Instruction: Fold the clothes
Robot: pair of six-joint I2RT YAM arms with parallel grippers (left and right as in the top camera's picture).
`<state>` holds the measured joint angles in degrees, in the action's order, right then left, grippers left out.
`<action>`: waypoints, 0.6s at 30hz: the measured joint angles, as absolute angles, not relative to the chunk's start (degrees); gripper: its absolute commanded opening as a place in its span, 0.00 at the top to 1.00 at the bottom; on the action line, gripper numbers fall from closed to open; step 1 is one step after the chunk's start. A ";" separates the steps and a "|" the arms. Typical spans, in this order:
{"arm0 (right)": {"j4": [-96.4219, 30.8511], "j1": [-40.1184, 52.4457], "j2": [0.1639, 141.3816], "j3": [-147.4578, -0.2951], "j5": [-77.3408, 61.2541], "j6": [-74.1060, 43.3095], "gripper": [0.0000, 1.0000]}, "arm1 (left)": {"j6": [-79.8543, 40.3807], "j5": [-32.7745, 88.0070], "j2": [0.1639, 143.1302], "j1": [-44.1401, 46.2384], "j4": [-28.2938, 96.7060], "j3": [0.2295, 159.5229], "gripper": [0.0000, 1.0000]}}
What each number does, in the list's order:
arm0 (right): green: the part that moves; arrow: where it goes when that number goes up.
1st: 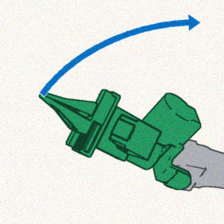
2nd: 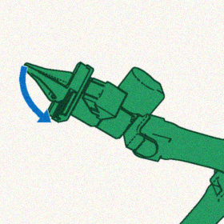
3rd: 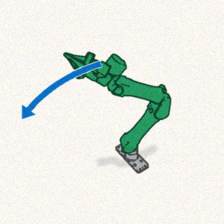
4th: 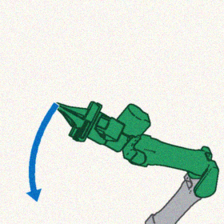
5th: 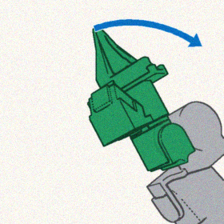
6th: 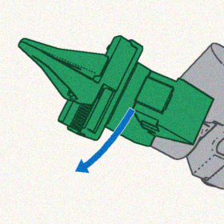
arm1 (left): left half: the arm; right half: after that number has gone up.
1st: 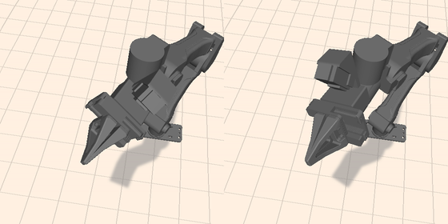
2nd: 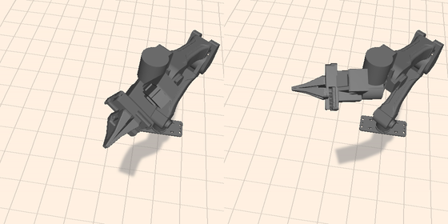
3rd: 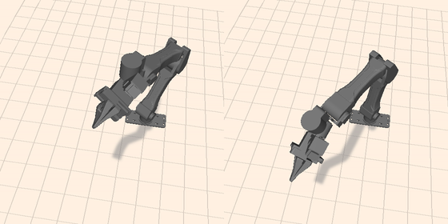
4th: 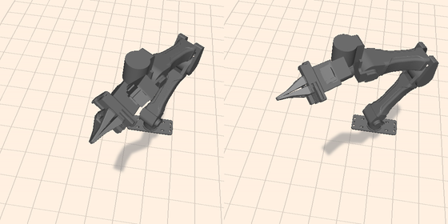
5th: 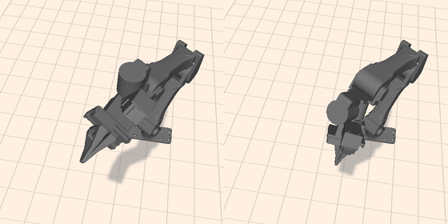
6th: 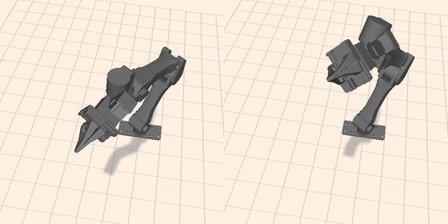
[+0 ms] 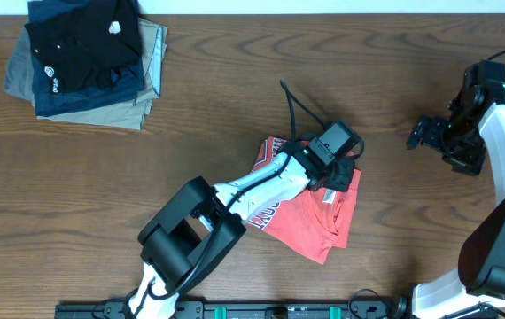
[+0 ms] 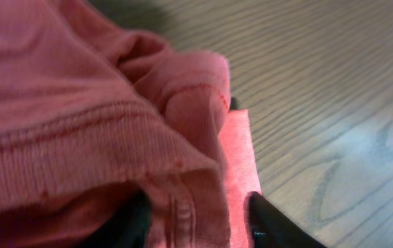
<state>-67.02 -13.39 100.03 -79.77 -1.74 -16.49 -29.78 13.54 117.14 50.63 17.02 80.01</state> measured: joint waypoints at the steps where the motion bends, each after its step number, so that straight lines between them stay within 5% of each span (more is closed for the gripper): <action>1: -67.02 -13.39 100.03 -79.75 -1.74 -16.49 0.01 | -29.91 13.56 117.14 50.63 16.47 80.01 0.78; 4: -67.00 -13.39 100.03 -79.75 -1.74 -16.49 0.01 | -30.06 13.52 117.14 50.63 16.01 80.01 0.94; 18: -67.02 -13.39 100.03 -79.75 -1.74 -16.49 0.01 | -28.60 13.61 111.77 50.89 16.05 80.01 0.94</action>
<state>-67.02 -13.39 100.03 -79.75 -1.74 -16.49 -28.60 13.61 111.77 50.89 16.05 80.01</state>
